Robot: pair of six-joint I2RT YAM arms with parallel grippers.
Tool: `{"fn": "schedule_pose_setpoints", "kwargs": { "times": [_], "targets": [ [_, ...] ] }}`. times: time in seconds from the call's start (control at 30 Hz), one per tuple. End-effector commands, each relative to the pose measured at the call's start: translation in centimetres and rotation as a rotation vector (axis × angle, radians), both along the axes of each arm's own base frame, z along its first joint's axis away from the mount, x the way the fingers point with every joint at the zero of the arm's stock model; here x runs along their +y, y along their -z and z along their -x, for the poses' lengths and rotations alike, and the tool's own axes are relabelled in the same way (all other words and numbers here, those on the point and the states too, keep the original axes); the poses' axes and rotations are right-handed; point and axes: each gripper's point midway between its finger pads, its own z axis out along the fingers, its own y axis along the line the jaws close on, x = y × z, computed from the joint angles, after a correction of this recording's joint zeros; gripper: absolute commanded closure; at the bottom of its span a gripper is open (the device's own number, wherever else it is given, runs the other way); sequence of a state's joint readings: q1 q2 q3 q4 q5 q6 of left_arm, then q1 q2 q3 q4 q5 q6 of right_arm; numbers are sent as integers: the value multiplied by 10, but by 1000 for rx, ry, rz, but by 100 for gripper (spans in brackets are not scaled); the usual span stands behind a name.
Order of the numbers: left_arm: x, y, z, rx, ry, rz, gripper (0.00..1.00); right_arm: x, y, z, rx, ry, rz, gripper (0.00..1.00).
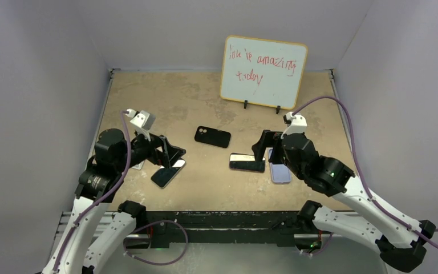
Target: Put the phone into the phone case
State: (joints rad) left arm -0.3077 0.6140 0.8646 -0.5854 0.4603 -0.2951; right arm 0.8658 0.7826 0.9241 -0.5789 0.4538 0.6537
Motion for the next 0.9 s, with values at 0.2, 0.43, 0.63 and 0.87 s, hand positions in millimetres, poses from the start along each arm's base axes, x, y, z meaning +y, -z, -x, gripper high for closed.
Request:
{"fn": "schedule_pose_setpoints", "kwargs": {
  "times": [0.2, 0.43, 0.63, 0.87],
  "targets": [
    [6, 12, -12, -23, -41, -35, 4, 1, 7, -1, 12, 5, 9, 1],
    [3, 24, -14, -2, -35, -18, 5, 5, 20, -5, 41, 22, 32, 1],
    [8, 34, -19, 22, -81, -33, 6, 41, 35, -7, 8, -241, 122, 1],
    [16, 36, -21, 20, -134, -36, 7, 64, 87, -37, 85, -307, 343, 2]
  ]
}}
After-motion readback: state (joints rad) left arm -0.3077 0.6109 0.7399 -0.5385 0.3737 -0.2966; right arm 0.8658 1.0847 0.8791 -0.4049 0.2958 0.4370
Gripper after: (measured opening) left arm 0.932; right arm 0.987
